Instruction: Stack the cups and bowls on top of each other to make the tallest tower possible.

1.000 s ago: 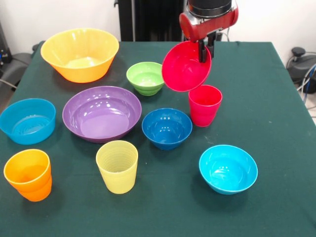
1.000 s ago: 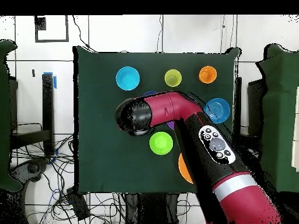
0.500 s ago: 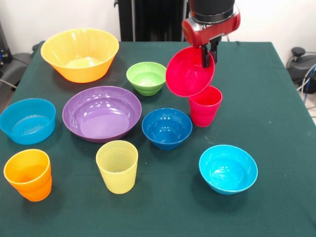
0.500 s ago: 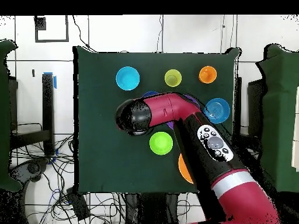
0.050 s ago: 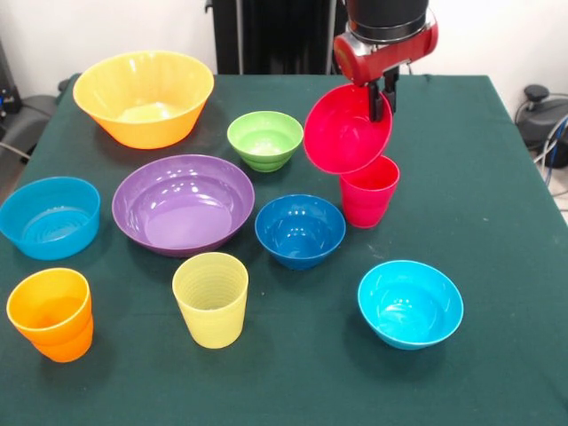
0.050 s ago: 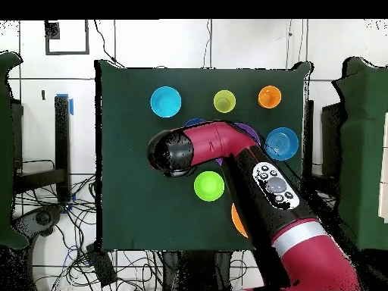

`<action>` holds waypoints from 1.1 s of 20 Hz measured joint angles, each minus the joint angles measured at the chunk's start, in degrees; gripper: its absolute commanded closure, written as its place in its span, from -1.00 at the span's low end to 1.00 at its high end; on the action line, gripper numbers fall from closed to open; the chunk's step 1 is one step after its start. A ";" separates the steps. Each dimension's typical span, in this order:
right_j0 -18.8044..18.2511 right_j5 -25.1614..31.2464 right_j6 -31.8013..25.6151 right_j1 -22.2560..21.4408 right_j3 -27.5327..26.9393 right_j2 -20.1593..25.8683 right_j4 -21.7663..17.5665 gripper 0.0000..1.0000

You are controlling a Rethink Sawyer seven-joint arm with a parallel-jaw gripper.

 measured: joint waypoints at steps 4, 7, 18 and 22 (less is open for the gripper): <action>0.25 -0.17 0.00 0.00 0.10 0.00 0.00 1.00; 0.40 -0.69 0.00 0.00 0.14 0.00 0.00 1.00; 0.53 -3.54 0.00 0.32 0.24 0.00 0.00 1.00; 0.53 -4.29 0.00 1.37 0.26 0.00 0.00 1.00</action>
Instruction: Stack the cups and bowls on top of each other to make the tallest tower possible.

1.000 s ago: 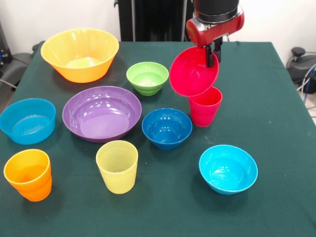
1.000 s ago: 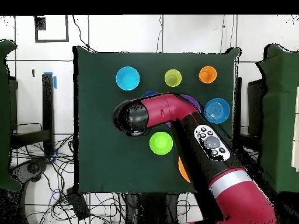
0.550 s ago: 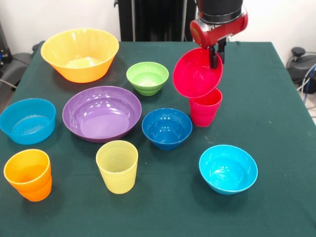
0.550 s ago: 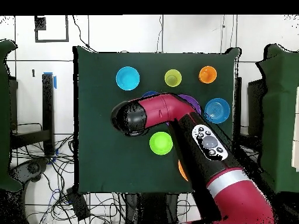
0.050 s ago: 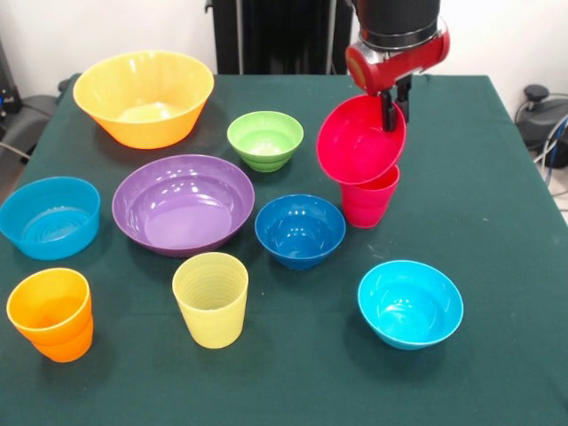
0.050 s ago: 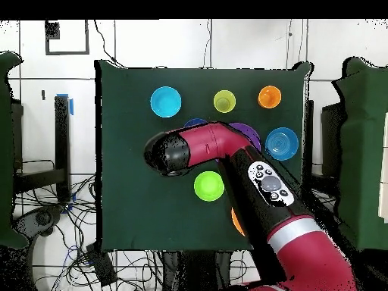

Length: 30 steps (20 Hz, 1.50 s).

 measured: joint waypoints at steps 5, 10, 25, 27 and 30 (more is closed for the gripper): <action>0.00 -0.05 0.00 0.84 0.00 0.00 0.00 1.00; 0.00 -0.05 0.00 1.11 0.11 0.00 0.00 1.00; 0.01 -1.34 0.00 1.10 0.19 0.00 0.00 1.00; 0.01 -1.34 0.00 1.10 0.20 0.00 0.00 1.00; 0.01 -1.34 0.00 1.10 0.20 0.00 0.00 1.00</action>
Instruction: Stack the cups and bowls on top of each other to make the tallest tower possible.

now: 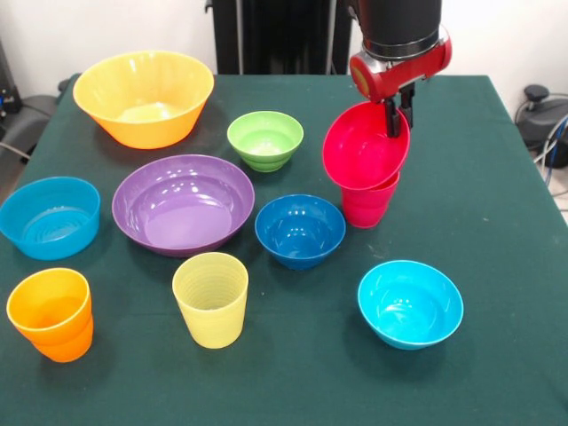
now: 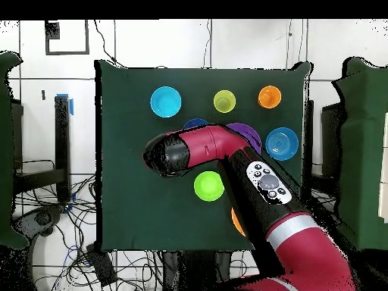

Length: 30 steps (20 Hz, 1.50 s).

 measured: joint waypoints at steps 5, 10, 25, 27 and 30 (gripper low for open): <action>-0.01 0.00 0.00 -0.06 0.08 0.00 0.00 1.00; -0.01 0.00 0.00 -0.47 0.17 0.00 0.00 1.00; -0.01 0.01 0.00 -0.46 0.31 0.00 0.01 -1.00; -0.01 0.00 0.00 -0.46 0.36 0.00 0.01 -1.00; -0.01 0.00 0.00 -0.45 0.39 0.00 0.01 -1.00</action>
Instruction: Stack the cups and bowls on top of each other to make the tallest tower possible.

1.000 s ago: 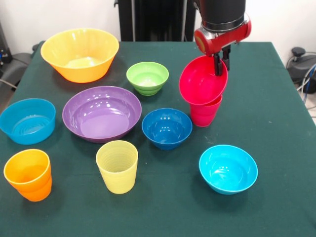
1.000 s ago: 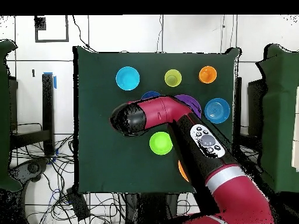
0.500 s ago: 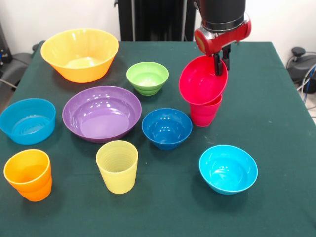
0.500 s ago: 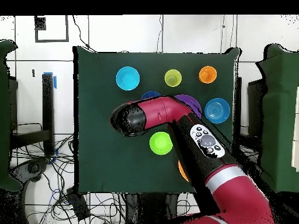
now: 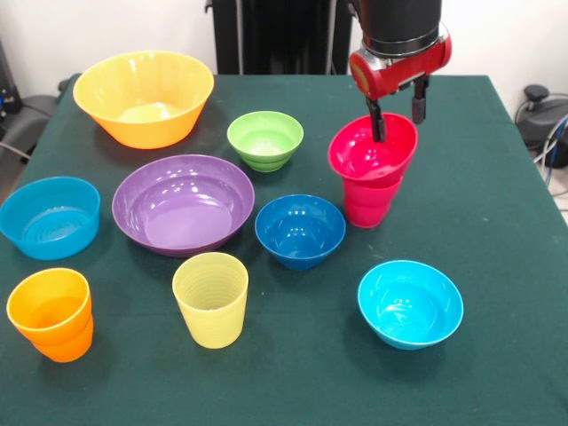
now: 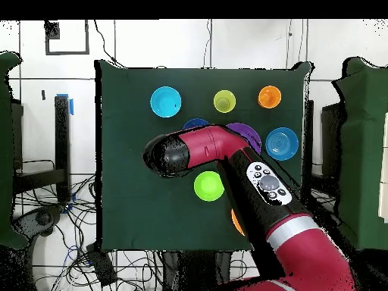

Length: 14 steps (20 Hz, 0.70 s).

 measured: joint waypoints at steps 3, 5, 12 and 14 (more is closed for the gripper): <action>0.00 0.00 0.00 0.02 0.02 0.00 -0.01 -1.00; 0.00 0.00 0.00 0.02 0.02 0.00 0.00 -1.00; 0.00 0.00 0.00 -0.19 0.18 0.00 -0.01 -1.00; 0.00 0.00 0.00 -0.69 0.48 0.00 0.01 -1.00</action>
